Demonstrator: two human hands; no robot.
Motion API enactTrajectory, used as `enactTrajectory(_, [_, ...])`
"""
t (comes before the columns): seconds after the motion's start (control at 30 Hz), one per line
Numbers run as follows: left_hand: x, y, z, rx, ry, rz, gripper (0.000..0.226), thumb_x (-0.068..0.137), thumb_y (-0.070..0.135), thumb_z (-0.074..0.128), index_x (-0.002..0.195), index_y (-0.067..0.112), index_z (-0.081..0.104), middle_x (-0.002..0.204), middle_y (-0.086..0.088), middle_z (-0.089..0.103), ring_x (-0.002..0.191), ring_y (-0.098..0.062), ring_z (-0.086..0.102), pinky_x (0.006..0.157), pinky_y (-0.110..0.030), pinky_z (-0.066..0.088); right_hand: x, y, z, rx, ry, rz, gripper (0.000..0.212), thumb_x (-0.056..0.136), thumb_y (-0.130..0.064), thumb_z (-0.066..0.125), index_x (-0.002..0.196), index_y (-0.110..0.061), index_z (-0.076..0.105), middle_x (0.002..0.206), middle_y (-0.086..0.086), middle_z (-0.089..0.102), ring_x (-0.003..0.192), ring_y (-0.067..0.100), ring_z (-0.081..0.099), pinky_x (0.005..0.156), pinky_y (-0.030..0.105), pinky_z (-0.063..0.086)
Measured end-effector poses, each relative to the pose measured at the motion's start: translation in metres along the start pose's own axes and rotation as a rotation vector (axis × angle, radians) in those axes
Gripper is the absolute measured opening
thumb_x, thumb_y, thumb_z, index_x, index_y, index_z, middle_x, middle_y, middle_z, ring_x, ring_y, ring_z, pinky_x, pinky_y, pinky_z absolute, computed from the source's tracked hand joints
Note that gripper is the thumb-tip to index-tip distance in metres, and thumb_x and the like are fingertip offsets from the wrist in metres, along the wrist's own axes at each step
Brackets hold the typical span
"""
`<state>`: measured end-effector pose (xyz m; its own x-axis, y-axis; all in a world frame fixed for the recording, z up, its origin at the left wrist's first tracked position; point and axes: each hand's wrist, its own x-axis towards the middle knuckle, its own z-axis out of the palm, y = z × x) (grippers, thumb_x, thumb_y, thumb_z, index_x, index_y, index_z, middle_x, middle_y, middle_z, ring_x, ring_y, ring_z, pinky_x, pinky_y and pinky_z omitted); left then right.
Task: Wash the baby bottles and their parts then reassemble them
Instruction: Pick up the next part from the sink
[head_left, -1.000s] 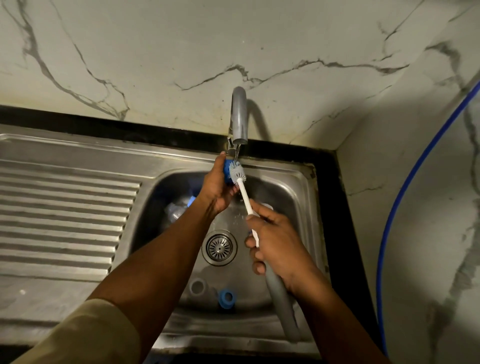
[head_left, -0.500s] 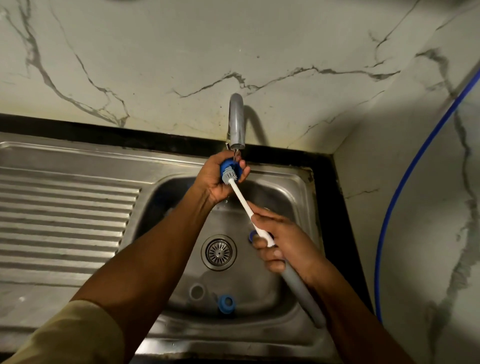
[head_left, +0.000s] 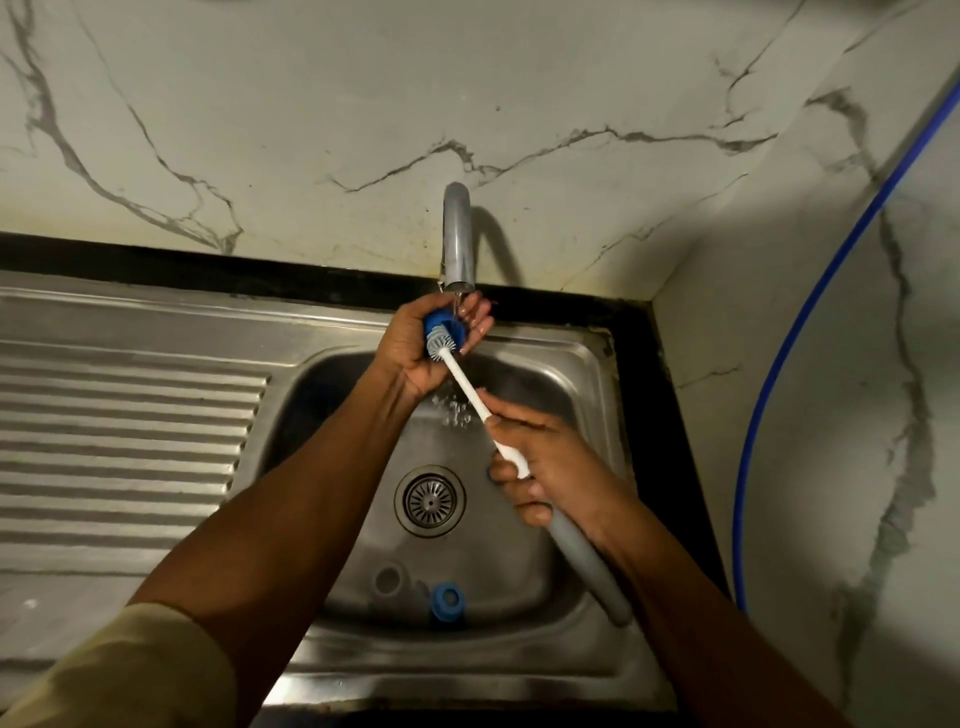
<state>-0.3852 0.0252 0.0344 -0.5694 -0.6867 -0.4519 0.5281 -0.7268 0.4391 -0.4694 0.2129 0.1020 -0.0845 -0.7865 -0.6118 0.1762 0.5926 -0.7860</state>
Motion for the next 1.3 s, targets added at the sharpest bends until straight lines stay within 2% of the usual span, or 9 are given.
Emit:
enactTrajectory(0.17, [0.013,-0.013,-0.013,0.247,0.240,0.010,0.014,0.098,0.017,0.057,0.088,0.007,0.059,0.080,-0.010,0.057,0.068,-0.021,0.060,0.062,-0.035,0.054,0.016,0.022,-0.006,-1.011,0.370,-0.249,0.048,0.104,-0.023,0.041,0.149,-0.040,0.041,0.107,0.008,0.062,0.076,0.021,0.061,0.068,0.032,0.054])
enactTrajectory(0.4, [-0.002,0.003,-0.017,0.069,-0.051,0.001,0.018,0.087,0.014,0.065,0.100,0.001,0.062,0.094,-0.015,0.066,0.092,-0.027,0.068,0.093,-0.044,0.056,0.004,-0.004,-0.006,0.165,-0.075,0.049,0.036,0.105,-0.021,0.047,0.137,-0.037,0.055,0.058,0.002,0.042,0.032,0.005,0.033,0.030,0.013,0.026])
enactTrajectory(0.47, [0.002,0.004,-0.012,0.009,-0.039,0.016,0.014,0.086,0.010,0.062,0.096,0.000,0.064,0.089,-0.014,0.069,0.091,-0.026,0.071,0.095,-0.045,0.056,0.004,0.001,0.000,0.125,-0.082,0.028,0.037,0.105,-0.023,0.047,0.138,-0.040,0.054,0.058,0.002,0.043,0.034,0.006,0.034,0.032,0.015,0.027])
enactTrajectory(0.63, [0.016,-0.006,-0.008,0.264,0.227,0.069,0.010,0.095,0.014,0.063,0.094,0.004,0.063,0.079,-0.011,0.057,0.064,-0.019,0.060,0.058,-0.034,0.054,0.021,0.026,-0.009,-1.043,0.363,-0.240,0.048,0.105,-0.026,0.041,0.149,-0.044,0.037,0.098,0.007,0.063,0.065,0.018,0.056,0.059,0.034,0.050])
enactTrajectory(0.73, [0.014,-0.007,-0.009,0.356,0.238,0.066,0.011,0.095,0.010,0.059,0.101,0.001,0.061,0.093,-0.018,0.060,0.077,-0.024,0.063,0.065,-0.034,0.055,0.021,0.023,-0.013,-0.817,0.325,-0.251,0.046,0.105,-0.025,0.043,0.145,-0.048,0.041,0.088,0.005,0.064,0.056,0.014,0.055,0.049,0.032,0.051])
enactTrajectory(0.9, [0.003,0.000,-0.019,0.052,-0.022,-0.022,0.013,0.093,0.011,0.061,0.102,0.001,0.064,0.094,-0.014,0.068,0.088,-0.024,0.070,0.095,-0.045,0.056,0.001,0.006,-0.006,0.235,-0.133,0.042,0.035,0.104,-0.024,0.046,0.133,-0.041,0.056,0.057,0.000,0.041,0.034,0.004,0.032,0.032,0.013,0.023])
enactTrajectory(0.97, [0.004,-0.004,-0.014,0.026,0.006,-0.017,0.011,0.096,0.008,0.055,0.093,0.001,0.063,0.086,-0.012,0.067,0.080,-0.022,0.069,0.085,-0.040,0.060,0.003,0.012,0.002,0.221,-0.130,0.050,0.034,0.105,-0.025,0.046,0.128,-0.047,0.057,0.059,0.000,0.042,0.036,0.005,0.033,0.034,0.014,0.024])
enactTrajectory(1.13, [0.019,-0.014,-0.009,0.379,0.326,0.083,0.013,0.091,0.011,0.069,0.095,0.001,0.062,0.079,-0.016,0.061,0.061,-0.023,0.063,0.057,-0.036,0.055,0.023,0.042,-0.004,-1.044,0.364,-0.222,0.056,0.104,-0.025,0.040,0.151,-0.051,0.026,0.103,0.009,0.064,0.082,0.024,0.065,0.074,0.038,0.057])
enactTrajectory(1.3, [0.009,-0.008,-0.021,0.242,0.132,0.003,0.019,0.090,0.014,0.068,0.104,0.002,0.062,0.099,-0.019,0.064,0.083,-0.028,0.069,0.073,-0.039,0.061,0.017,0.015,-0.016,-0.196,0.104,-0.036,0.041,0.106,-0.025,0.044,0.143,-0.042,0.048,0.062,0.000,0.047,0.039,0.007,0.041,0.032,0.019,0.032])
